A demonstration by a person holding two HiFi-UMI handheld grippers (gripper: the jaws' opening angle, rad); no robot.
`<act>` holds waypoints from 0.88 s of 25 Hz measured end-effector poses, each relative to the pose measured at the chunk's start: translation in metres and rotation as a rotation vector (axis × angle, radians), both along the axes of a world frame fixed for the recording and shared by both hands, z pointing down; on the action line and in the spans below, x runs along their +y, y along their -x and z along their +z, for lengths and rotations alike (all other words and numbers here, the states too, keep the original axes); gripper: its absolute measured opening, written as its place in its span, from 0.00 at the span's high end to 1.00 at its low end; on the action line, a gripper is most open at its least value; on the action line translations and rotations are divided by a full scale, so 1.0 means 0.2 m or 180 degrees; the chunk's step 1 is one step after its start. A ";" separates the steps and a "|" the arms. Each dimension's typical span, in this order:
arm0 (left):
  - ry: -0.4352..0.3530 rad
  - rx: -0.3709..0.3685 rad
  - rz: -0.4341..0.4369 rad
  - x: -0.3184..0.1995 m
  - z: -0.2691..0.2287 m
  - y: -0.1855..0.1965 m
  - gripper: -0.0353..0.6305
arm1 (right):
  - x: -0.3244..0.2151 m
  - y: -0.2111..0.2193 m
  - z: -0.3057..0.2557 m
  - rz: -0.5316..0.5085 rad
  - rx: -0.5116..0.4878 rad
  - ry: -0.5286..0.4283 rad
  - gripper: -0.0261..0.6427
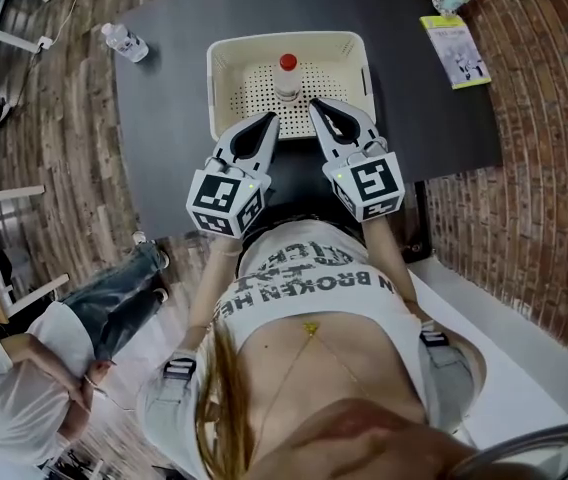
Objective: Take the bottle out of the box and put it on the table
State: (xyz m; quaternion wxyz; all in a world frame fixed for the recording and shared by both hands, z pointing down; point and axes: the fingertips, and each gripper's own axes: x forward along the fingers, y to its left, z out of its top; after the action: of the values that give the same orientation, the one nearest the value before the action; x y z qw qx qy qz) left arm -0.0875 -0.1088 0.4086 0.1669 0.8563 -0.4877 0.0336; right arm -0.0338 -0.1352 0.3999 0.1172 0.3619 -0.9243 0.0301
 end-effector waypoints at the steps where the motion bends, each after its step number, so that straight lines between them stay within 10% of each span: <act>1: 0.0001 0.0017 -0.0026 -0.01 0.00 0.01 0.95 | -0.01 0.00 0.00 -0.0009 0.0015 0.0003 0.95; 22: 0.0093 0.0063 -0.0139 -0.10 0.04 0.05 0.95 | -0.16 0.08 0.10 -0.0150 0.0108 0.0128 0.95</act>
State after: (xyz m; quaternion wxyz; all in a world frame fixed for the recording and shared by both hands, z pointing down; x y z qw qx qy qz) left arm -0.0979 -0.1280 0.4161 0.1849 0.8432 -0.5041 0.0286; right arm -0.0497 -0.1680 0.4197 0.1407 0.3381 -0.9297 0.0397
